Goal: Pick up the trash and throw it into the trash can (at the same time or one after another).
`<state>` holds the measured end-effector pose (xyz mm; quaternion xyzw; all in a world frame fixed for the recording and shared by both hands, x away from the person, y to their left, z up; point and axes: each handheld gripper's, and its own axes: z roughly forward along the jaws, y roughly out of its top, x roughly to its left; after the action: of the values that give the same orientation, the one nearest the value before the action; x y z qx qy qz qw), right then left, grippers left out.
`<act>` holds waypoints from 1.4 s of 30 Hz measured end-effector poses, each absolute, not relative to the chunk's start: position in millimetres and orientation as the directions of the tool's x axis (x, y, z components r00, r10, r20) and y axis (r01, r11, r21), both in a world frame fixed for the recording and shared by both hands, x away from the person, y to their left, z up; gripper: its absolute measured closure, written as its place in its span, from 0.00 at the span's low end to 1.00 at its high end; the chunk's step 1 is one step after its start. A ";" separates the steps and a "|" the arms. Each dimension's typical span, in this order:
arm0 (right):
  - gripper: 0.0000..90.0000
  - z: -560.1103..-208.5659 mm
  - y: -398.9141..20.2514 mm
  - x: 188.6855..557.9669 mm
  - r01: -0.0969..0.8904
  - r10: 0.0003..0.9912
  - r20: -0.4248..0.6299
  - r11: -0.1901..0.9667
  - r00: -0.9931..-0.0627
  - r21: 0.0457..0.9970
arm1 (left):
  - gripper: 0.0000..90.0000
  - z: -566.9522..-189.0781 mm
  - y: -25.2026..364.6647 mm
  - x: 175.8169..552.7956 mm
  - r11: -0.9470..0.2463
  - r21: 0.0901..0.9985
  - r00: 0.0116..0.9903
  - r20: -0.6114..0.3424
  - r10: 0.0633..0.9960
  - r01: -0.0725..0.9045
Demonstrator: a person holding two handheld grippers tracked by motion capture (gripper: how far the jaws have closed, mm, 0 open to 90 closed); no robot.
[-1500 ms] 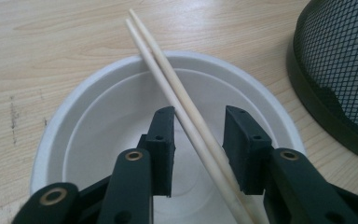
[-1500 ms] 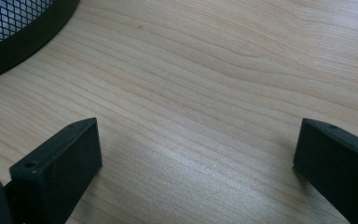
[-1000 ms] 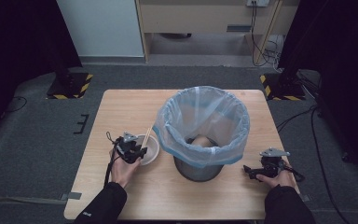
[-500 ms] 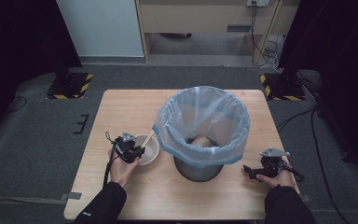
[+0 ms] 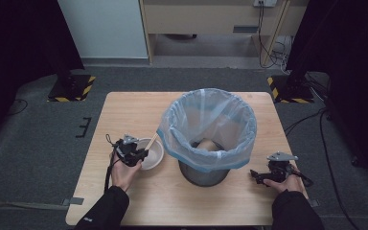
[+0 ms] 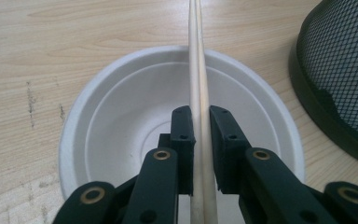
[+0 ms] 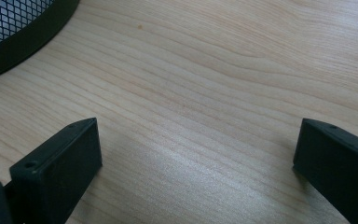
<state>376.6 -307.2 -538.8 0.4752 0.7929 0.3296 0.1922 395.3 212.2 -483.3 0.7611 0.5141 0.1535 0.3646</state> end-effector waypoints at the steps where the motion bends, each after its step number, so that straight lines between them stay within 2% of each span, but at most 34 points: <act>1: 0.01 -538.8 -307.2 376.6 0.627 0.880 0.008 0.331 -0.475 0.705 | 0.89 -482.1 212.8 395.0 -0.202 0.715 0.425 -0.145 0.893 0.669; 20: 0.01 -538.8 -307.2 376.5 0.627 0.880 0.009 0.331 -0.474 0.705 | 0.89 -440.6 234.1 383.5 -0.103 0.819 0.420 -0.178 0.890 0.565; 42: 0.01 -538.8 -307.2 376.6 0.627 0.880 0.009 0.331 -0.474 0.705 | 0.89 -398.4 248.2 369.0 -0.017 0.893 0.438 -0.204 0.876 0.449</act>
<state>376.6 -307.2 -538.8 0.4753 0.7928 0.3296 0.1922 369.0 248.2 -398.4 0.6812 0.4863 0.2110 0.5049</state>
